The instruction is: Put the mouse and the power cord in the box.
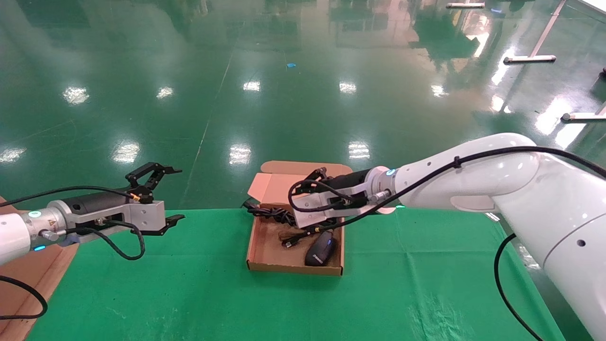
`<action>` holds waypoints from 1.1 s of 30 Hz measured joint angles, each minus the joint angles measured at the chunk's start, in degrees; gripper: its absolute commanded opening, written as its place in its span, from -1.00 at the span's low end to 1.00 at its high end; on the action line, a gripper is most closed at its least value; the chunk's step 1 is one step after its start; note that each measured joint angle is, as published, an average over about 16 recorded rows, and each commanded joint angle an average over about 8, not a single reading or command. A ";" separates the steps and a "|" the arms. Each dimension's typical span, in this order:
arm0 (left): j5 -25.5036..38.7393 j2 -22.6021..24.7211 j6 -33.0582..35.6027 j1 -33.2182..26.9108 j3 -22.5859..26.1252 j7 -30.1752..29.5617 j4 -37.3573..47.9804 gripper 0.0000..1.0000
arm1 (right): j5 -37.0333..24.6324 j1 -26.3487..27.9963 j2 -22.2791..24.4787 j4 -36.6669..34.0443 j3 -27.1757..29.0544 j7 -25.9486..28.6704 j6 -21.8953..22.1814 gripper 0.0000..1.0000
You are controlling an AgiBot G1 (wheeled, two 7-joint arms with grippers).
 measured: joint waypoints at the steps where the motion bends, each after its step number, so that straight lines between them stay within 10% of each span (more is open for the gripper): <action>1: -0.02 -0.09 0.19 0.15 -0.21 -0.47 -0.32 1.00 | 0.28 -0.24 0.30 0.32 0.33 0.32 -0.28 1.00; 33: -2.36 -8.11 17.14 12.99 -19.10 -40.03 -26.72 1.00 | 20.37 -18.75 21.68 23.72 21.90 23.23 -18.06 1.00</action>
